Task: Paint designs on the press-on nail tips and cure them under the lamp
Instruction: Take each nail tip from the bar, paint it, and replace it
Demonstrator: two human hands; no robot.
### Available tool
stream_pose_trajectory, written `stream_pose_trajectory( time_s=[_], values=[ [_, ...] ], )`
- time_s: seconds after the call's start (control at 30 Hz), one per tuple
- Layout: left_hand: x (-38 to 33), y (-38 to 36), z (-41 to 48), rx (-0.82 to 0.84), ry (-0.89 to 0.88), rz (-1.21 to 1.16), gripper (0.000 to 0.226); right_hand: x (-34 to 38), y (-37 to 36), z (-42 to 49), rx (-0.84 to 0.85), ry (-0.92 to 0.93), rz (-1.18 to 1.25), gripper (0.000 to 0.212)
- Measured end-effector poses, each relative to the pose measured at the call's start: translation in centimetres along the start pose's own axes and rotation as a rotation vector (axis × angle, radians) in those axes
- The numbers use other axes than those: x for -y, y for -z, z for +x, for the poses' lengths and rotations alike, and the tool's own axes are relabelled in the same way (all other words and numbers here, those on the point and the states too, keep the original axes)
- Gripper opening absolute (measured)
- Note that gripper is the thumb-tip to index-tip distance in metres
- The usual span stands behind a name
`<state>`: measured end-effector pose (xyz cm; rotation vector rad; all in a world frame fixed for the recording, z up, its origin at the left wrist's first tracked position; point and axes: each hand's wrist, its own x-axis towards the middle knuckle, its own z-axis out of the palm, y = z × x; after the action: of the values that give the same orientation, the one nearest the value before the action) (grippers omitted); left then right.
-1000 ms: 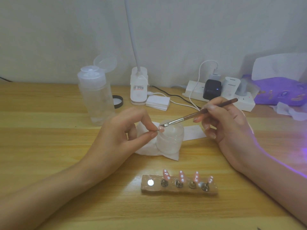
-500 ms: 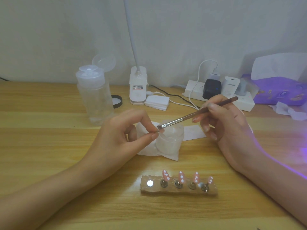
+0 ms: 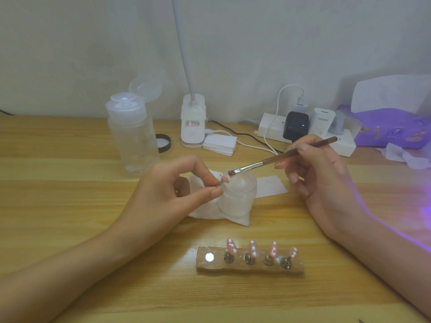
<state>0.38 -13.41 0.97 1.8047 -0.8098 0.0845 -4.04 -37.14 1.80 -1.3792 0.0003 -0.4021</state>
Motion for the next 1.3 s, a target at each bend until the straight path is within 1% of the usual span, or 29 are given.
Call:
stream_pose_trajectory(
  time_s=[0.1,0.17,0.23,0.3,0.37,0.43,0.5,0.57,0.63,0.67,0.77,0.83,0.93,1.0,1.07,1.13,1.23,1.3],
  values=[
    [-0.05,-0.02,-0.04,0.005,0.011,-0.004,0.019,0.00,-0.17,-0.06,0.061,0.015,-0.034,0.012],
    [0.01,-0.08,-0.06,-0.006,0.025,-0.010,0.015,-0.09,-0.08,-0.01,0.025,0.000,-0.064,0.018],
    [0.00,-0.10,-0.08,-0.007,0.031,-0.006,0.013,-0.14,0.06,0.05,-0.012,-0.005,-0.039,0.023],
    [-0.07,-0.06,-0.07,0.000,0.037,-0.008,0.013,-0.08,0.05,0.01,0.017,0.005,0.006,0.017],
    [-0.07,-0.03,-0.05,0.004,0.036,-0.012,0.013,-0.06,-0.03,-0.07,0.065,0.017,-0.006,0.012],
    [-0.05,-0.06,-0.05,0.001,0.035,-0.005,0.014,-0.11,-0.08,-0.10,0.055,0.016,-0.056,0.017],
    [-0.02,-0.07,-0.11,-0.004,0.034,0.003,0.014,-0.16,0.00,-0.06,0.003,0.003,-0.064,0.026],
    [-0.01,-0.05,-0.14,-0.003,0.029,0.009,0.014,-0.05,0.00,-0.06,-0.007,0.002,-0.031,0.022],
    [-0.02,-0.03,-0.11,0.000,0.027,0.006,0.014,0.05,-0.09,-0.11,0.040,0.014,-0.007,0.012],
    [0.00,-0.01,-0.10,0.003,0.023,0.004,0.014,0.08,-0.17,-0.17,0.061,0.019,-0.015,0.011],
    [-0.04,-0.02,-0.09,0.004,0.015,0.004,0.013,0.02,-0.13,-0.22,0.032,-0.001,-0.063,0.015],
    [-0.09,-0.03,-0.08,0.005,0.014,0.001,0.013,0.00,-0.03,-0.16,-0.005,-0.009,-0.040,0.021],
    [-0.10,0.00,-0.06,0.006,0.008,0.002,0.013,0.13,-0.08,-0.14,0.029,0.019,0.016,0.015],
    [-0.01,0.03,-0.07,0.012,0.005,0.009,0.017,0.12,-0.20,-0.21,0.060,0.029,-0.029,0.014],
    [0.09,0.04,-0.11,0.010,0.004,0.008,0.021,0.01,-0.13,-0.21,0.028,0.012,-0.070,0.017],
    [0.13,0.03,-0.12,0.010,0.003,0.004,0.023,-0.04,0.07,-0.16,-0.024,-0.004,-0.046,0.022],
    [0.10,0.04,-0.10,0.012,0.010,0.000,0.025,0.14,-0.02,-0.19,0.013,0.018,0.001,0.015],
    [0.07,0.05,-0.06,0.010,0.012,0.002,0.023,0.13,-0.20,-0.25,0.051,0.025,-0.028,0.012]
  ],
)
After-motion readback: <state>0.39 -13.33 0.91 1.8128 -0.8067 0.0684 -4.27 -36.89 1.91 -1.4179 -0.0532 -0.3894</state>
